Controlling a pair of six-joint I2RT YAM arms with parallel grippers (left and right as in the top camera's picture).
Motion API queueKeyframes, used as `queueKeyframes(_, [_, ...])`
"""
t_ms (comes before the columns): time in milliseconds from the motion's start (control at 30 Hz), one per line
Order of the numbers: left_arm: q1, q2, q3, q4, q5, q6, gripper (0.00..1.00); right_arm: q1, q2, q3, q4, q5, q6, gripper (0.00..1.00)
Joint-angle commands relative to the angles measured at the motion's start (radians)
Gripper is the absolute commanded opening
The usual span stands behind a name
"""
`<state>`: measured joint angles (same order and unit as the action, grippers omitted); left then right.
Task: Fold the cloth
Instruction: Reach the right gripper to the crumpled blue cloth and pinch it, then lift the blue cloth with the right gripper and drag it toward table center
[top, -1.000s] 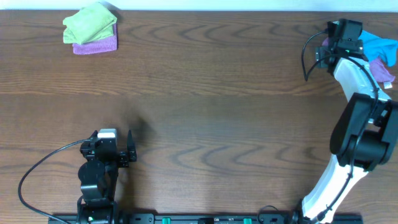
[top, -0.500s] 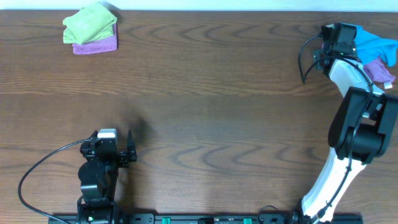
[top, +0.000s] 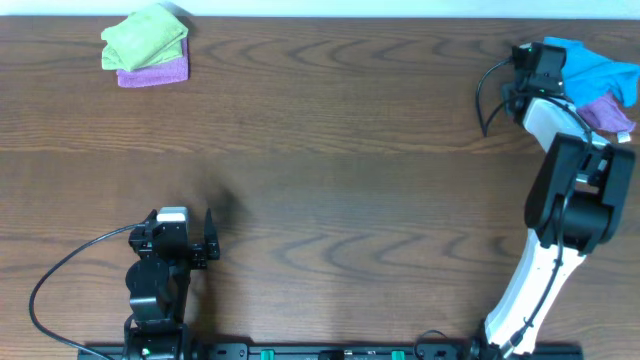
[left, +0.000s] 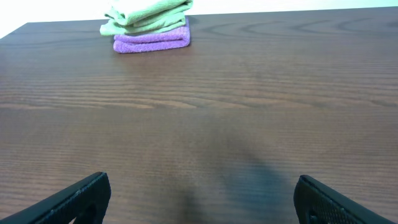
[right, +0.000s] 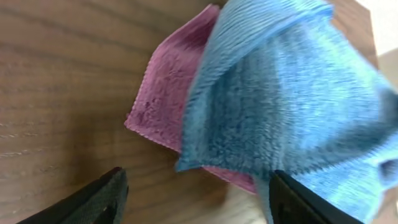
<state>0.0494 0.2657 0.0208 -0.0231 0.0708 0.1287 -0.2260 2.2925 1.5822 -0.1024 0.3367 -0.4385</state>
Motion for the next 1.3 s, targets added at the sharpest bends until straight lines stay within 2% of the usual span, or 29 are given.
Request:
queueKeyframes(0, [-0.004, -0.006, -0.016, -0.05, -0.016, 0.006, 0.95, -0.002, 0.003, 0.015, 0.03, 0.004, -0.005, 0.72])
queueKeyframes(333, [-0.004, -0.006, -0.016, -0.05, -0.016, 0.006, 0.95, -0.002, 0.003, 0.015, 0.05, 0.023, -0.004, 0.54])
queueKeyframes(367, [-0.004, -0.006, -0.016, -0.05, -0.015, 0.006, 0.95, -0.001, 0.003, 0.015, 0.05, 0.027, -0.004, 0.49])
queueKeyframes(433, [-0.004, -0.006, -0.016, -0.05, -0.015, 0.006, 0.95, 0.0, 0.003, 0.016, 0.051, 0.039, -0.004, 0.19])
queueKeyframes(467, [-0.004, -0.006, -0.016, -0.05, -0.015, 0.006, 0.95, 0.0, 0.003, 0.016, 0.051, 0.047, -0.004, 0.12])
queueKeyframes(567, [-0.004, -0.006, -0.016, -0.05, -0.015, 0.006, 0.95, 0.005, 0.003, 0.019, 0.051, 0.084, -0.003, 0.02])
queueKeyframes(800, [-0.004, -0.006, -0.016, -0.05, -0.015, 0.006, 0.95, 0.048, 0.0, 0.021, 0.049, 0.194, -0.004, 0.01])
queueKeyframes(967, [-0.004, -0.006, -0.016, -0.05, -0.016, 0.006, 0.95, 0.14, -0.017, 0.021, 0.074, 0.306, -0.004, 0.01])
queueKeyframes(1133, [-0.004, -0.006, -0.016, -0.05, -0.015, 0.006, 0.95, 0.251, -0.087, 0.021, 0.074, 0.31, 0.014, 0.01])
queueKeyframes(1267, [-0.004, -0.006, -0.016, -0.05, -0.015, 0.006, 0.95, 0.278, -0.176, 0.021, -0.033, 0.24, 0.045, 0.01])
